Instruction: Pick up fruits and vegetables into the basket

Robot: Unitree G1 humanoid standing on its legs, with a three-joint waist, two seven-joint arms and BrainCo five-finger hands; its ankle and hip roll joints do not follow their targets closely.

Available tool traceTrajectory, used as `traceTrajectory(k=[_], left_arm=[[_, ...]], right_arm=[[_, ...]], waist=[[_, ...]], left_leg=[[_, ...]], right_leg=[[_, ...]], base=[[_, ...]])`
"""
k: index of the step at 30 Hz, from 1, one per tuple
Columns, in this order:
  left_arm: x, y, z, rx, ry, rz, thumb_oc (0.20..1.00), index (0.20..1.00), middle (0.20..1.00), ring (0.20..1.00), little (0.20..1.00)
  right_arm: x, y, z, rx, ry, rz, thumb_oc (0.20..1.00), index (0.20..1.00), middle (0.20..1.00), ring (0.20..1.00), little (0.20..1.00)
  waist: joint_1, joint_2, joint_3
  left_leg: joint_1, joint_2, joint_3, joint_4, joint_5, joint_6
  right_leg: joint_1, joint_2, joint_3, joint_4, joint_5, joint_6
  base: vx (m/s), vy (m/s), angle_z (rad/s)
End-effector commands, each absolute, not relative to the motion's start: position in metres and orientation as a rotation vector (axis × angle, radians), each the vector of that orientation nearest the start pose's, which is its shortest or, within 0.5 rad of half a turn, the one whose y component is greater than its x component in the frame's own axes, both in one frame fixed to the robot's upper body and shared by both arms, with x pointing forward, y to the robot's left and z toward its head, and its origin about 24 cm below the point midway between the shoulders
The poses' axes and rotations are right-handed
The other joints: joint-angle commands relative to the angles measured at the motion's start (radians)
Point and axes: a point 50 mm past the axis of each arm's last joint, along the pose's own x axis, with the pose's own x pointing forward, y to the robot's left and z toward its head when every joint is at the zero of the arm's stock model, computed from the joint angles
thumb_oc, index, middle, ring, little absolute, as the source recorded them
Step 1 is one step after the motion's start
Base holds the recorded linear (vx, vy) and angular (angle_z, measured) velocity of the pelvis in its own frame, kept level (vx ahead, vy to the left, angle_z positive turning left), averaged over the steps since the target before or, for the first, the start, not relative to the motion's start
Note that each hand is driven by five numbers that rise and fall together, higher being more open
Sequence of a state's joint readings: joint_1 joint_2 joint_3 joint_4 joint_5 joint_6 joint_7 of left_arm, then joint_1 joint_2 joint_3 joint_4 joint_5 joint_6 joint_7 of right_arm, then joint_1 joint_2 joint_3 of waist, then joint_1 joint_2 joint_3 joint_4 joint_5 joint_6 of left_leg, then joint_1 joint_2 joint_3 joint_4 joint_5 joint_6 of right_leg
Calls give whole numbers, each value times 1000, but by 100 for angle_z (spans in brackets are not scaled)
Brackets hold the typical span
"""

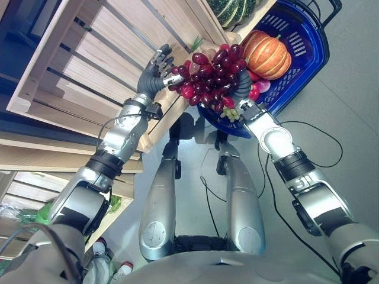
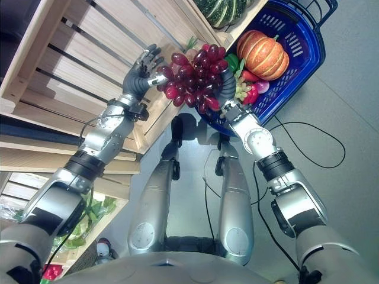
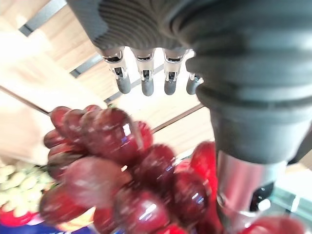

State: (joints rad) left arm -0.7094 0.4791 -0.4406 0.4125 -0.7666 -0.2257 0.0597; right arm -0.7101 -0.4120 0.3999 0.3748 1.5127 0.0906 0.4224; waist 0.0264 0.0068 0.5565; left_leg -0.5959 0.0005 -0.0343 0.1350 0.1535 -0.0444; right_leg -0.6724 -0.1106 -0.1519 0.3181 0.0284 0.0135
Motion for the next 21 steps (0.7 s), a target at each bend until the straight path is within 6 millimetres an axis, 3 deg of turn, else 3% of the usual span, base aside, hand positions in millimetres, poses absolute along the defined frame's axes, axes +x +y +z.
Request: traceTrajectory(k=[1, 13, 21], left_arm=[[358, 154, 177, -241, -417, -196, 1000, 1000, 1000, 1000, 1000], [357, 167, 177, -244, -471, -47, 1000, 1000, 1000, 1000, 1000], [359, 180, 179, -208, -507, 51, 1000, 1000, 1000, 1000, 1000]], right_arm=[[328, -86, 189, 988, -220, 1047, 200, 200, 200, 200, 200], [331, -92, 193, 1013, -249, 1012, 200, 200, 200, 200, 200], [344, -113, 193, 1043, -299, 891, 200, 200, 200, 200, 200]], waist=[[-1, -14, -36], [-1, -18, -36], [-1, -21, -36]], left_leg=[[-11, -72, -6, 115, -120, 12], [-13, -71, -8, 118, -122, 11], [-10, -67, -4, 121, -125, 7]], right_leg=[[65, 36, -16, -35, -4, 82], [64, 39, -15, -29, -8, 80], [63, 40, -14, -23, -11, 82]], base=[[0, 0, 0], [0, 0, 0], [0, 0, 0]])
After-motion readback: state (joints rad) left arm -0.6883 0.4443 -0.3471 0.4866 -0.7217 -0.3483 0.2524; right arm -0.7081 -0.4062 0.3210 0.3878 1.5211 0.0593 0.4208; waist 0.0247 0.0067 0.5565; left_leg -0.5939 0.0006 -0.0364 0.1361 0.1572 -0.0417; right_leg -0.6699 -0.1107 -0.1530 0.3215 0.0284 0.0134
